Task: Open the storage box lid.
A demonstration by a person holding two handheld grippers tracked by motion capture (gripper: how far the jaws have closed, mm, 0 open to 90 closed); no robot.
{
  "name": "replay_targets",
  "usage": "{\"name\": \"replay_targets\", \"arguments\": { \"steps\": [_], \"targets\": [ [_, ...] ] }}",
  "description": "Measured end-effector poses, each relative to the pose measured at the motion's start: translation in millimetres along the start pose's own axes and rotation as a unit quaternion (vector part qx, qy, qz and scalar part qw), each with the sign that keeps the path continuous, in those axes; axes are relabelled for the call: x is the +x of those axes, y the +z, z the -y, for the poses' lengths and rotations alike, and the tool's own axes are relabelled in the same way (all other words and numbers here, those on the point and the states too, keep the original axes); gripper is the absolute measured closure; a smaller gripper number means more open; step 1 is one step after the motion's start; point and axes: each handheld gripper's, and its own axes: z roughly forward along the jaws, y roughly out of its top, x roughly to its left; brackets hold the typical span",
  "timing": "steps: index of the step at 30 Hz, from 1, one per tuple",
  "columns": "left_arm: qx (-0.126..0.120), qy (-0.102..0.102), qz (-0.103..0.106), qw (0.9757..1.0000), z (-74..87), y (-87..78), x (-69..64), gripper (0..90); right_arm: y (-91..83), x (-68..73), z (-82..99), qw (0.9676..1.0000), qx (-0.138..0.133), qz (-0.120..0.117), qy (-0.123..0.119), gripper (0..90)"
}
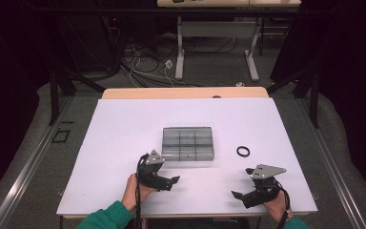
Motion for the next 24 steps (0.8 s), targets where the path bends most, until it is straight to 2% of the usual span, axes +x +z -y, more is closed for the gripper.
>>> {"name": "replay_targets", "arguments": {
  "steps": [5, 10, 18, 20, 24],
  "targets": [
    [0.004, 0.004, -0.009, 0.9999, -3.3, 5.9, -2.5, 21.1, 0.3, -0.1, -0.7, 1.0000, 0.007, -0.004, -0.001, 0.3],
    [0.002, 0.007, -0.021, 0.9997, -5.7, 14.5, -4.3, 28.0, 1.6, -0.3, -0.6, 1.0000, 0.000, -0.004, 0.000, 0.4],
    [-0.014, -0.006, -0.008, 0.9999, -10.2, 24.8, -5.6, 44.9, 2.1, -1.6, -1.3, 1.0000, 0.006, -0.005, -0.005, 0.5],
    [-0.011, -0.010, -0.012, 0.9998, -12.0, 28.1, -7.5, 50.5, 2.1, -1.6, -1.4, 1.0000, 0.007, -0.004, -0.004, 0.5],
    [-0.014, -0.012, -0.012, 0.9998, -15.6, 34.2, -9.3, 55.9, 2.4, -0.8, -1.4, 1.0000, 0.008, -0.004, 0.001, 0.6]
  ]
}}
